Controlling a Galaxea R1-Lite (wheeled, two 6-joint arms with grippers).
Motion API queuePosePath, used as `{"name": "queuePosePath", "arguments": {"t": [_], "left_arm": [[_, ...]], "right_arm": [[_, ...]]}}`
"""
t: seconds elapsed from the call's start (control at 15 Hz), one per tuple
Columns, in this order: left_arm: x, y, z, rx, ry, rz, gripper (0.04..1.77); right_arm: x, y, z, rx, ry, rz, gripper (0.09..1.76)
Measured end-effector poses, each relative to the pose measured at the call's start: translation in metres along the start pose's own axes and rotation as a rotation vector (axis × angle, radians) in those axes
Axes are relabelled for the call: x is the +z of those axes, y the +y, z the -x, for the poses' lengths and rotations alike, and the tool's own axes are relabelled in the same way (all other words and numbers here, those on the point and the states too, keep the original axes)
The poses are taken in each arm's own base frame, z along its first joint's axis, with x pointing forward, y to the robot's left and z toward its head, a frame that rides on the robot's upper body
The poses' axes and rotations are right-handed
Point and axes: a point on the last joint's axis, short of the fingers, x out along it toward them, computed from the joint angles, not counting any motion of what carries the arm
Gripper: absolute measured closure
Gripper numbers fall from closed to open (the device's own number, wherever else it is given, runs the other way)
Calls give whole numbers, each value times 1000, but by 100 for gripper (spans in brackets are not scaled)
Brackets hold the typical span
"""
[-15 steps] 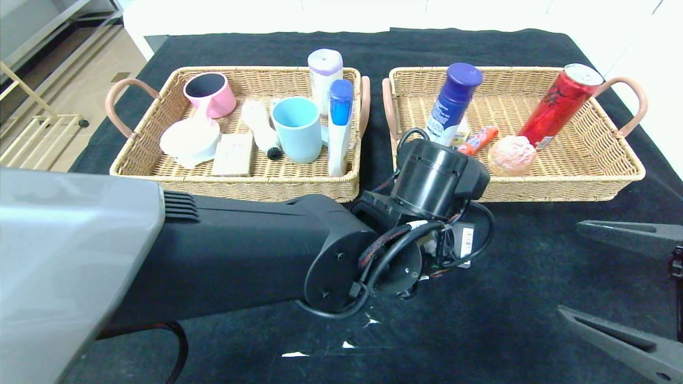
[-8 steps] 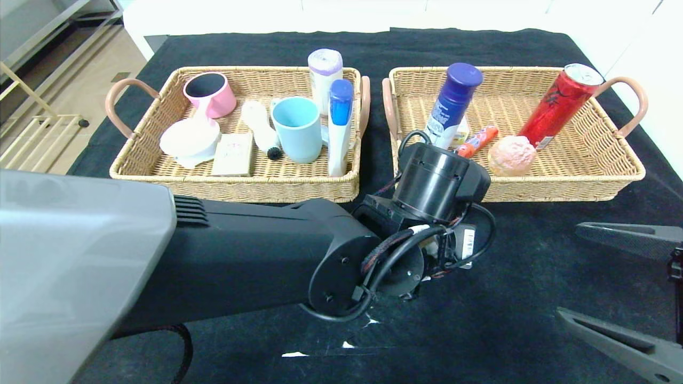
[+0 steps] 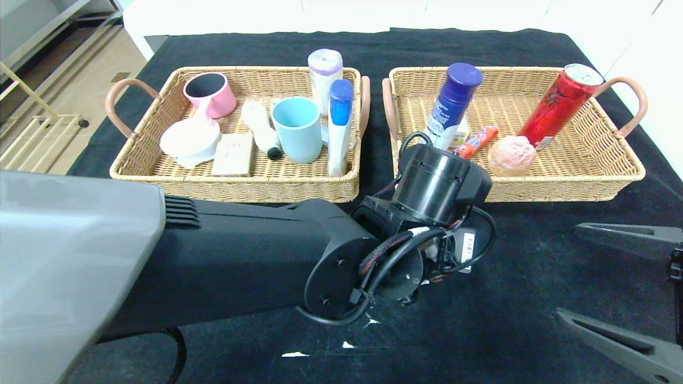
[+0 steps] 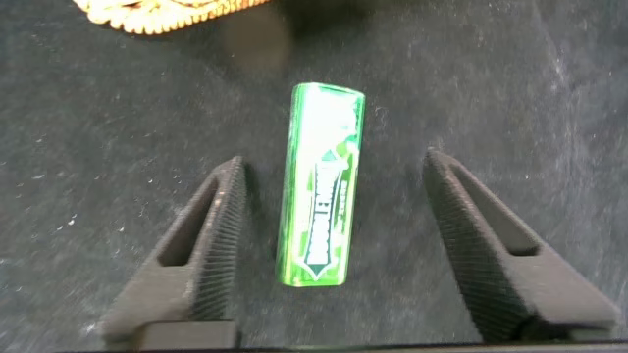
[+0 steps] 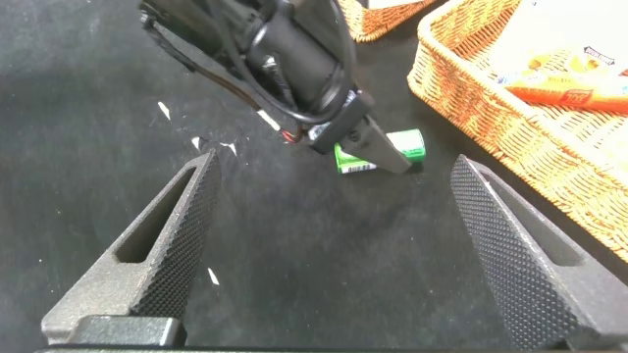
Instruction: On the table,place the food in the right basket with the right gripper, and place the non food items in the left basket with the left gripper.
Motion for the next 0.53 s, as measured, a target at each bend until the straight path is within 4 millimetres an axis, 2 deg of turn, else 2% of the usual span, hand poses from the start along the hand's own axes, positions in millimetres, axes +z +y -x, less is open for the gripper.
{"name": "queuePosePath", "arguments": {"t": [0.27, 0.53], "left_arm": [[-10, 11, 18, 2, 33, -103, 31], [-17, 36, 50, -46, 3, -198, 22]], "right_arm": [[1, -1, 0, -8, -3, 1, 14], [1, -3, -1, -13, 1, -3, 14]]}}
